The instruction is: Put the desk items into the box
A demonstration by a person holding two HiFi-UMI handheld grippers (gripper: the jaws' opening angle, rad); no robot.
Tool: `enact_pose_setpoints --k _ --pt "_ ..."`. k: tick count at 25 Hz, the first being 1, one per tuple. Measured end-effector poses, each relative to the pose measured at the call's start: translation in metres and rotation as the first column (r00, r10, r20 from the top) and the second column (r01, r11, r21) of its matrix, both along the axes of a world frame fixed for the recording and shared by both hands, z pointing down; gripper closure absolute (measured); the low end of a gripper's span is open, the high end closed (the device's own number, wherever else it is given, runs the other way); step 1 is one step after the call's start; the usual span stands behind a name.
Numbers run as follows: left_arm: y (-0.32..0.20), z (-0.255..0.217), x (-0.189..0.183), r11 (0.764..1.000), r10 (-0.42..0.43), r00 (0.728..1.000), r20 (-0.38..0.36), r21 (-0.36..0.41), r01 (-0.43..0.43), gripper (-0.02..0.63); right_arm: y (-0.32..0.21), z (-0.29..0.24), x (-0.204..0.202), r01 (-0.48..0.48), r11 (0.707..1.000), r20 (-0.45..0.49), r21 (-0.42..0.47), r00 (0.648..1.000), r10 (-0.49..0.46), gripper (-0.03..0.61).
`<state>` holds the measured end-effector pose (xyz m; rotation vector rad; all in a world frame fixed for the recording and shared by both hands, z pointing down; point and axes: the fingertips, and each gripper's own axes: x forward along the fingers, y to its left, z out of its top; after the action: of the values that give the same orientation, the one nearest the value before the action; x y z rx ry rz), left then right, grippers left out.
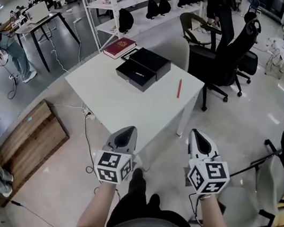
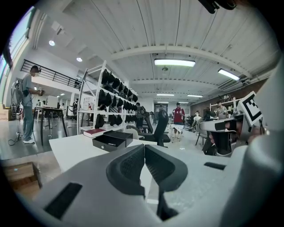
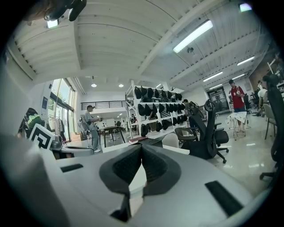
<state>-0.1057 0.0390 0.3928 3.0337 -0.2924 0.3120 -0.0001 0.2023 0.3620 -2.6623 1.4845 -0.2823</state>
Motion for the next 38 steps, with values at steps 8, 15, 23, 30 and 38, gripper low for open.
enact_pose_setpoints --k 8,15,23,30,38 --pt "-0.020 0.006 0.011 1.000 0.008 1.000 0.012 -0.014 -0.008 0.606 -0.019 0.004 0.015 -0.026 1.000 0.011 -0.016 1.000 0.027 0.574" --pt "-0.020 0.003 0.023 1.000 0.004 1.000 0.002 -0.010 -0.004 0.606 -0.012 0.007 0.027 -0.037 0.999 0.022 -0.028 0.999 0.038 0.573" --pt "-0.030 0.009 0.049 1.000 0.005 1.000 0.010 -0.024 -0.005 0.606 -0.011 0.019 0.053 -0.065 0.996 0.033 -0.064 0.997 0.068 0.569" --pt "-0.037 0.017 0.100 0.999 0.037 0.999 0.012 -0.035 -0.036 0.606 -0.018 0.024 0.090 -0.088 0.994 0.039 -0.067 0.995 0.091 0.569" --pt "-0.058 0.025 0.171 0.996 0.073 0.997 0.030 -0.057 -0.071 0.606 -0.038 0.023 0.148 -0.131 0.989 0.045 -0.063 0.990 0.134 0.569"
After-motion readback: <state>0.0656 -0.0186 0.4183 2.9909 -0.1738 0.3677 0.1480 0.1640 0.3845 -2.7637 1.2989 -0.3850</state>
